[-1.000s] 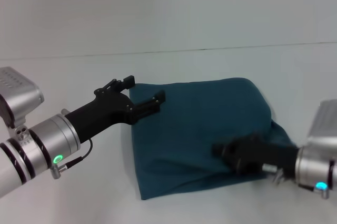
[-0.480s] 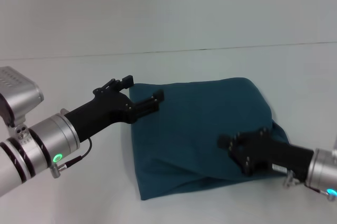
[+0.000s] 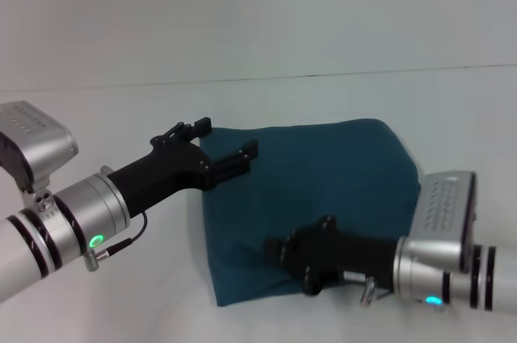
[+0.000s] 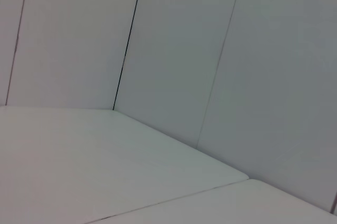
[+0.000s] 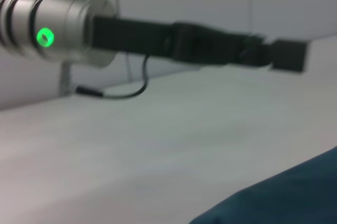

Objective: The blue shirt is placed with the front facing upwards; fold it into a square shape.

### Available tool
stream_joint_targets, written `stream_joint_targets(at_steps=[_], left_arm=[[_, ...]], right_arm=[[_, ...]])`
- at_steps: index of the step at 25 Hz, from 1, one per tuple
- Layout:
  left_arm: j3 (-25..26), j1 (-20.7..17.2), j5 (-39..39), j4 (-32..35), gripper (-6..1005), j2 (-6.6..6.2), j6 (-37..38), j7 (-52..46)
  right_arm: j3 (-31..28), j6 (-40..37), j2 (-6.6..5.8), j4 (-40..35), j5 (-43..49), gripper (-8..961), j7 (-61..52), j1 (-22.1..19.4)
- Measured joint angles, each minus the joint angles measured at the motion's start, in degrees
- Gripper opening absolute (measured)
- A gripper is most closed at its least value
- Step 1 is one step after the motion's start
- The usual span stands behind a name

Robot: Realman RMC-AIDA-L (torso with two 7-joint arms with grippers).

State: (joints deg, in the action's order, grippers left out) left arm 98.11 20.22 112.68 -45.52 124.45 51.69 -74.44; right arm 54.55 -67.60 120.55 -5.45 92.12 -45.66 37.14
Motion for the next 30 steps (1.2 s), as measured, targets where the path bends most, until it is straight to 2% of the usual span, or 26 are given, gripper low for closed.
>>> stream_joint_targets(at_steps=[5,8,13,17,20,24,29,30], left_arm=[[1.11,0.00,-0.01,0.34,939,-0.03,0.15,0.33],[1.70,-0.17,-0.19,0.43,939,-0.28,1.30,0.62],[2.92,-0.41,-1.80,0.05,938,-1.46,6.90,0.70],[3.23,0.52,-5.57,0.00,935,-2.91,10.01,-1.04],[3.26,2.04,-10.26,-0.19,924,-3.24,10.24,-4.06],[3.57,4.41,-18.25,-1.68,918,-3.56,10.38,-11.91],[3.74,6.58,-25.93,-3.77,921,-4.06,10.55,-19.43],[3.76,6.97,-27.33,-4.18,922,-4.11,10.68,-20.69]], right_arm=[[6.66,-1.57,-0.28,-0.38,0.04,88,-2.61,0.27],[6.84,-6.75,-0.76,-3.58,-0.79,89,-3.32,-3.15],[0.92,-10.14,-1.27,-22.03,-1.79,91,-14.92,-14.45],[-1.93,-9.70,-2.23,-34.38,-0.72,92,-26.38,-19.41],[-3.48,-10.20,-3.13,-42.52,4.05,93,-36.60,-20.01],[-4.33,-12.79,-3.14,-53.21,16.47,95,-51.58,-18.52],[-4.72,-18.47,-2.96,-57.90,25.83,295,-58.31,-14.92],[-4.75,-19.36,-3.02,-58.12,27.30,412,-59.06,-14.20]])
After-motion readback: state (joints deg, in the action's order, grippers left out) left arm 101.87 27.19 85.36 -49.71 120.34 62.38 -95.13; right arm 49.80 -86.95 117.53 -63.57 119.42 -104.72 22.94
